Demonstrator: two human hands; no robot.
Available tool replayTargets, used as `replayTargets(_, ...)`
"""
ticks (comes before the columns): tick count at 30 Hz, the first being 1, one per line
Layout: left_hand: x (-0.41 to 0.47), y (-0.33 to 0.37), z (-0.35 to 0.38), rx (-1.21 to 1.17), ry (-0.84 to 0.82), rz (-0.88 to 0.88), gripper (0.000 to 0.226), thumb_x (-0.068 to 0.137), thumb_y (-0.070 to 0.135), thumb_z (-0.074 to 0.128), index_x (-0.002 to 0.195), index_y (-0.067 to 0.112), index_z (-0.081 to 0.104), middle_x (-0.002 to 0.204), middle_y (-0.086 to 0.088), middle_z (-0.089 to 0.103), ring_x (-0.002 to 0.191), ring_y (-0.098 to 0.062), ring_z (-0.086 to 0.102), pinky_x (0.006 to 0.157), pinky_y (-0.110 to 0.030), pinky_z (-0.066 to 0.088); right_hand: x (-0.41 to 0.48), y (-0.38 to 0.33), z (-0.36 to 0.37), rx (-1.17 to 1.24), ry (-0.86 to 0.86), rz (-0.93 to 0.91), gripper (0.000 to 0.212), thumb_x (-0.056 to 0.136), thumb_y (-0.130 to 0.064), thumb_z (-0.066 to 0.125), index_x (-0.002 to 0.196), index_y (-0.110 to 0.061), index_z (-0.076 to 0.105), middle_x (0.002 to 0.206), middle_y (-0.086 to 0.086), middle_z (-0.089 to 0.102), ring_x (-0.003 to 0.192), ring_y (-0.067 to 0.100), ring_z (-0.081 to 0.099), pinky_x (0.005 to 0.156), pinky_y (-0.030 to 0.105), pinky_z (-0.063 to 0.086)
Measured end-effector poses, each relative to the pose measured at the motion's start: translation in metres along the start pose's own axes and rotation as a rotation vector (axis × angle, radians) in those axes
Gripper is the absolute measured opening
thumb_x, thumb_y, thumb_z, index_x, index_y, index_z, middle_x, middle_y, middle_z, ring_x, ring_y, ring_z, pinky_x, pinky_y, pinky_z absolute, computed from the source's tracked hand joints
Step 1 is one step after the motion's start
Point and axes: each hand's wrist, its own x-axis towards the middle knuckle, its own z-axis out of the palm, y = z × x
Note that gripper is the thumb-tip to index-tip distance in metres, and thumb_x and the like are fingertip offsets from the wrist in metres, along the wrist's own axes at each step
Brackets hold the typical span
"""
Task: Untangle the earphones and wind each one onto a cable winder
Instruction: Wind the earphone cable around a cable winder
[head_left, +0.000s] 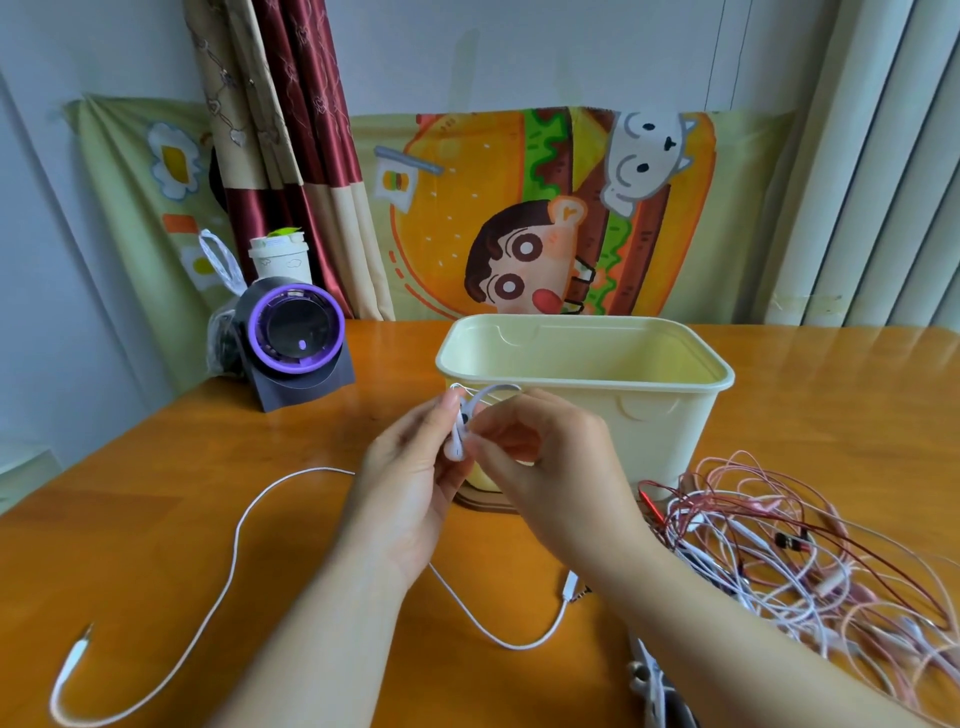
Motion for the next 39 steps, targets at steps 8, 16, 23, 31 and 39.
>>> replayTargets(8, -0.001, -0.002, 0.002, -0.037, 0.049, 0.059, 0.024, 0.089, 0.026, 0.060, 0.102, 0.010, 0.071, 0.088, -0.004, 0.075, 0.073, -0.010, 0.069, 0.058, -0.019, 0.054, -0.007, 0.003, 0.004, -0.068, 0.007, -0.094, 0.023, 0.076, -0.018, 0.079, 0.094, -0.024, 0.064, 0.094, -0.012, 0.058, 0.078, 0.008, 0.063, 0.071, 0.026, 0.053)
replayTargets(16, -0.002, -0.007, 0.005, -0.074, 0.062, -0.033, 0.021, 0.091, 0.033, 0.058, 0.088, 0.019, 0.074, 0.088, -0.005, 0.074, 0.076, -0.014, 0.069, 0.069, -0.025, 0.052, -0.005, 0.010, 0.005, -0.115, 0.067, -0.180, 0.013, 0.081, -0.014, 0.074, 0.092, -0.018, 0.070, 0.090, -0.010, 0.056, 0.079, 0.006, 0.060, 0.069, 0.024, 0.052)
replayTargets(23, -0.001, -0.005, 0.001, -0.049, -0.025, -0.014, 0.026, 0.083, 0.025, 0.063, 0.103, 0.011, 0.072, 0.092, -0.005, 0.074, 0.084, -0.013, 0.070, 0.071, -0.021, 0.056, 0.001, 0.015, -0.002, -0.135, 0.073, -0.196, 0.014, 0.081, -0.016, 0.073, 0.096, -0.017, 0.074, 0.093, -0.007, 0.061, 0.081, 0.006, 0.062, 0.072, 0.023, 0.053)
replayTargets(31, 0.004, -0.007, -0.006, 0.047, -0.002, 0.008, 0.019, 0.081, 0.027, 0.066, 0.093, 0.016, 0.074, 0.089, -0.003, 0.070, 0.088, -0.014, 0.065, 0.070, -0.021, 0.053, 0.007, 0.012, -0.011, -0.016, -0.033, -0.100, 0.011, 0.085, -0.008, 0.068, 0.092, -0.015, 0.073, 0.089, -0.004, 0.066, 0.083, 0.006, 0.064, 0.075, 0.018, 0.053)
replayTargets(39, 0.002, -0.006, -0.006, 0.155, 0.006, 0.051, 0.038, 0.075, 0.032, 0.067, 0.110, 0.017, 0.070, 0.099, 0.001, 0.075, 0.099, -0.014, 0.067, 0.076, -0.024, 0.051, 0.006, 0.005, -0.013, -0.007, 0.012, -0.109, 0.025, 0.081, -0.003, 0.072, 0.078, -0.022, 0.056, 0.072, -0.020, 0.063, 0.074, -0.001, 0.066, 0.069, 0.011, 0.051)
